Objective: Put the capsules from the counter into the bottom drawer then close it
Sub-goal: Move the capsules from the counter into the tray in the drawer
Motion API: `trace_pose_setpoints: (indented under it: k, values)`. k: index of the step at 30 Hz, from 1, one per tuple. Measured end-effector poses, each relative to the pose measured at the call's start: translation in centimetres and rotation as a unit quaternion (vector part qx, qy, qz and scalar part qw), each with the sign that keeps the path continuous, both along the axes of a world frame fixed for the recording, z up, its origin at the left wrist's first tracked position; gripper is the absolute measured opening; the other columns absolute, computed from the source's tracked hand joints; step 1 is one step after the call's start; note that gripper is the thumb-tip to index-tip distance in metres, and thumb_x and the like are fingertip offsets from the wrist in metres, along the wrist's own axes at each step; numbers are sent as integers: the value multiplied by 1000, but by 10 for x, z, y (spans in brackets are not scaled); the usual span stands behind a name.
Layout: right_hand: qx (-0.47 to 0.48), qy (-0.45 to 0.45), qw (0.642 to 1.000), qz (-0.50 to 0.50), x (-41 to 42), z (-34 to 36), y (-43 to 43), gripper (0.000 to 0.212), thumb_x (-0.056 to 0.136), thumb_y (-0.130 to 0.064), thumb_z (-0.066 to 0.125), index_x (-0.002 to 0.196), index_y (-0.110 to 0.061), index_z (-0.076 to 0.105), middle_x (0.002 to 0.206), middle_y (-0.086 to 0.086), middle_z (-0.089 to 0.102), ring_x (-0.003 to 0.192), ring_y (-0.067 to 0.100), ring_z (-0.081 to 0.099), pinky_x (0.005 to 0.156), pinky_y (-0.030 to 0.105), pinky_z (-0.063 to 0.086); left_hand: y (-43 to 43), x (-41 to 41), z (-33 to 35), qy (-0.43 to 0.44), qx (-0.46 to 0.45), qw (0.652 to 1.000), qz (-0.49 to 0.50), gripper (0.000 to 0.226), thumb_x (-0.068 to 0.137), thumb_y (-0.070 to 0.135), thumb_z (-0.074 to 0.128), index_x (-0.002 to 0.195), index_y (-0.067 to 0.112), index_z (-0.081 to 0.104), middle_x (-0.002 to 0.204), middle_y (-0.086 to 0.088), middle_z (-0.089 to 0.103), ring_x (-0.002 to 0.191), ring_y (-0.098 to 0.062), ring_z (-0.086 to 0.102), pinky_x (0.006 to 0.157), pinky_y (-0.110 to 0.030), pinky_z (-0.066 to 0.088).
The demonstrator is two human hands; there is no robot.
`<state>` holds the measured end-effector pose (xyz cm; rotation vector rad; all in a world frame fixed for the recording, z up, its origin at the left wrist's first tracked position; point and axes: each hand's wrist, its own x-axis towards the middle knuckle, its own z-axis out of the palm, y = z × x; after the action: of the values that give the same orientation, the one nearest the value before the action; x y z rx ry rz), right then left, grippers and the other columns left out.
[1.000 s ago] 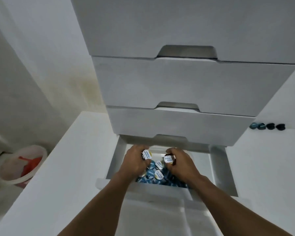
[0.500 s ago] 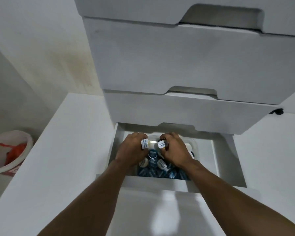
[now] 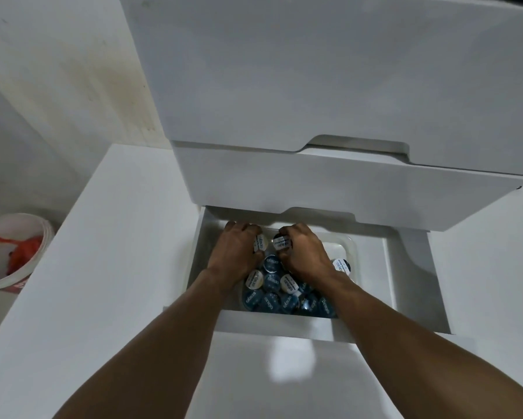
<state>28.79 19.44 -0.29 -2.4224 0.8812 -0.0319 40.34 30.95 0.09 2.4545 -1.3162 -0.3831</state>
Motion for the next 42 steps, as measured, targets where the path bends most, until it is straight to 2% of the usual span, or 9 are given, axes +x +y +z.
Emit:
trace_pose_setpoints:
  k: [5, 16, 23, 27, 30, 34, 42]
  values:
    - [6, -2, 1000, 3, 2, -5, -3, 36, 86, -17, 60, 121, -12, 56, 121, 9, 54, 107, 25, 53, 89, 29, 43, -5, 3, -4, -9, 13, 1000, -10, 49, 81, 29, 69, 126, 15, 54, 126, -8, 55, 118, -24, 45, 101, -33, 40]
    - [1, -21, 1000, 16, -4, -11, -1, 25, 88, -17, 58, 112, -8, 55, 109, 14, 58, 93, 27, 55, 77, 27, 42, -10, 1, -9, -22, 44, 998, -26, 44, 83, 28, 67, 124, 16, 53, 126, -7, 54, 119, -26, 45, 101, -42, 41]
    - [3, -26, 1000, -5, -4, -14, 2, 21, 90, -15, 57, 108, -5, 58, 109, 16, 62, 94, 30, 58, 78, 31, 45, -8, -1, -12, -28, 36, 999, -26, 42, 84, 26, 66, 123, 15, 54, 127, -8, 53, 118, -26, 45, 101, -40, 42]
    - [3, -24, 1000, -8, -4, -15, 4, 17, 91, -13, 55, 104, -5, 61, 106, 16, 64, 90, 28, 58, 72, 26, 42, -6, -1, -13, -24, 31, 999, -26, 38, 86, 28, 65, 121, 15, 57, 127, -8, 51, 117, -26, 45, 100, -39, 43]
    - [-10, -17, 1000, -5, -2, -17, 3, 20, 91, -9, 52, 107, -4, 63, 109, 16, 62, 94, 29, 58, 73, 24, 39, -4, 2, -14, -26, 39, 998, -33, 35, 88, 23, 61, 123, 17, 58, 127, -7, 53, 117, -26, 45, 100, -39, 43]
    - [-15, -17, 1000, -3, -1, -21, 2, 22, 90, -6, 50, 107, -3, 63, 108, 16, 62, 94, 29, 58, 76, 26, 43, -3, 5, -13, -50, 40, 997, -49, 31, 91, 18, 56, 121, 14, 60, 127, -8, 54, 118, -27, 44, 100, -41, 42]
    - [4, -55, 998, 10, 3, -19, 6, 22, 91, -12, 52, 107, -2, 64, 108, 17, 63, 97, 31, 59, 81, 28, 43, -5, 5, -11, -91, 64, 992, -64, 27, 90, 17, 58, 116, 13, 64, 123, -10, 54, 118, -27, 45, 99, -40, 44]
